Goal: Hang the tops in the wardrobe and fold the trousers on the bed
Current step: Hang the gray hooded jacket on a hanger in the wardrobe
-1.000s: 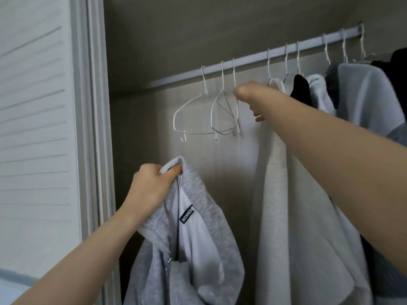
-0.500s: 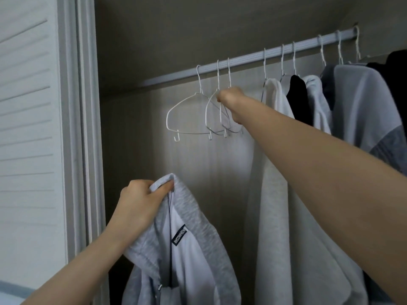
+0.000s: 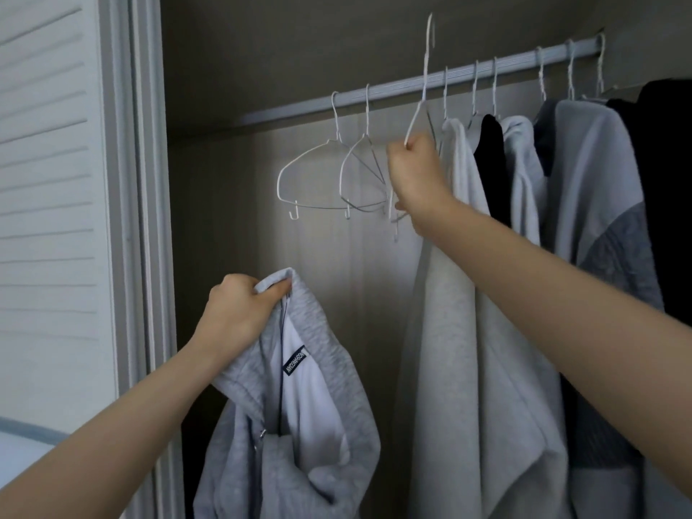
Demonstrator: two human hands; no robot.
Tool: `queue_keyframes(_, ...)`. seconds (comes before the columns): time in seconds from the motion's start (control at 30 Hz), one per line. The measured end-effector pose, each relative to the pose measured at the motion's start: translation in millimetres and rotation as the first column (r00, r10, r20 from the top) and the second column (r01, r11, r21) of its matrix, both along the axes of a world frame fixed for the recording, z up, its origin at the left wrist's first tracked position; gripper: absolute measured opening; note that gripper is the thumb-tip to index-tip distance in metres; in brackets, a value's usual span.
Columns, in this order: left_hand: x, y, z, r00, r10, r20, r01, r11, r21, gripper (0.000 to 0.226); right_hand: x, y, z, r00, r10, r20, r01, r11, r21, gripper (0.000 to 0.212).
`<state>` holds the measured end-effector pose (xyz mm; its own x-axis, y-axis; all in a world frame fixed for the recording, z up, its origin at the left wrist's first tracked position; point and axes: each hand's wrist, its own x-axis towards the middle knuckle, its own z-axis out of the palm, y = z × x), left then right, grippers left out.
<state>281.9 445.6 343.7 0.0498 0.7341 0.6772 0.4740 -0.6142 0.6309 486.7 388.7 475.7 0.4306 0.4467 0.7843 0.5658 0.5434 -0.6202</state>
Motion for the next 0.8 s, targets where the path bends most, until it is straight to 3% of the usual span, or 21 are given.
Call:
queue_keyframes(0.07,3.8,2.7,-3.9,1.0,0.009,0.01,-0.008,0.999,-0.051,0.047,-2.6,-14.5,-42.8,0.996,-0.031,0.085,0.03,0.999,0.012,0.008)
queue_keyframes(0.23,11.4,11.9,-19.2,0.997,0.071,0.027,-0.065,0.985,-0.158,0.042,-11.6,-66.7,-149.6,0.982,0.115,0.15,-0.097,0.988,-0.117,0.026)
queue_keyframes(0.33,14.8,14.9,-29.6,0.995,0.096,0.013,-0.091,0.972,-0.218,0.042,-7.4,-85.5,-187.9,0.975,0.206,0.086,-0.183,0.958,-0.222,0.014)
queue_keyframes(0.43,13.9,17.1,-35.4,0.994,0.113,-0.011,-0.112,0.961,-0.254,0.036,3.8,-96.9,-204.7,0.933,0.347,-0.095,-0.358,0.868,-0.343,0.01)
queue_keyframes(0.5,10.1,20.2,-40.5,0.991,0.131,-0.024,-0.133,0.952,-0.276,0.034,11.9,-108.2,-206.5,0.826,0.481,-0.296,-0.564,0.727,-0.392,0.007)
queue_keyframes(0.57,4.2,24.1,-48.2,0.989,0.142,-0.031,-0.145,0.939,-0.313,0.032,22.5,-123.2,-204.6,0.611,0.613,-0.501,-0.788,0.532,-0.311,0.015)
queue_keyframes(0.63,-2.5,29.2,-56.7,0.987,0.156,-0.03,-0.157,0.921,-0.356,0.032,35.4,-138.8,-200.8,0.45,0.69,-0.567,-0.892,0.383,-0.242,0.027)
queue_keyframes(0.8,-18.1,38.7,-68.7,0.978,0.204,0.04,-0.165,0.878,-0.45,0.037,58.8,-172.3,-190.0,0.358,0.777,-0.517,-0.933,0.285,-0.218,0.036)
